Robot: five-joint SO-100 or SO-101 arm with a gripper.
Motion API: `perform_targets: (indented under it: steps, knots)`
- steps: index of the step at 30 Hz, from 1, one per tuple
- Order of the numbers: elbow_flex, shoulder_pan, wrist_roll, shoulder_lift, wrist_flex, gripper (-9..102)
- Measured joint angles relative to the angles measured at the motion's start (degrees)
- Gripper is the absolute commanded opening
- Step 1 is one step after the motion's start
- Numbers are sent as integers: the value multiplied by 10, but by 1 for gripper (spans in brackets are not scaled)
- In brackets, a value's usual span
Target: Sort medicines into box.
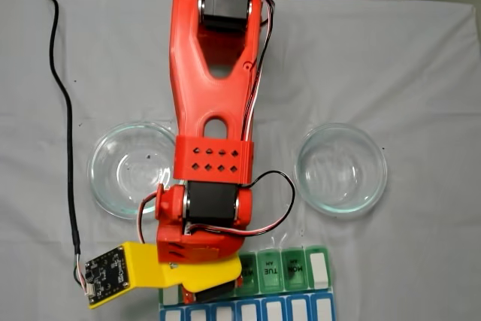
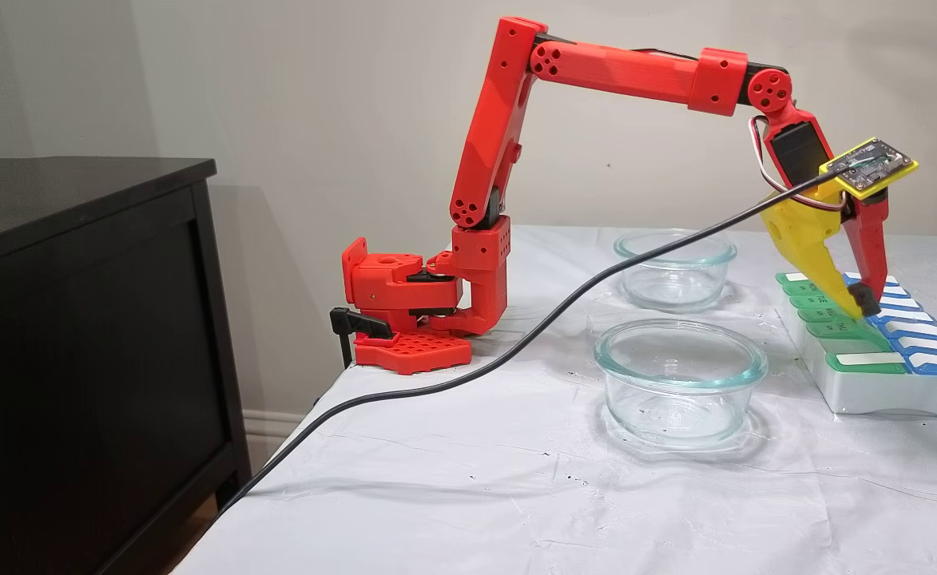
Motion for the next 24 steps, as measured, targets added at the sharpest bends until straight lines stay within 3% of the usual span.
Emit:
perform_targets:
  steps: [24]
  knots:
    - [22,18,7,-1,1,0]
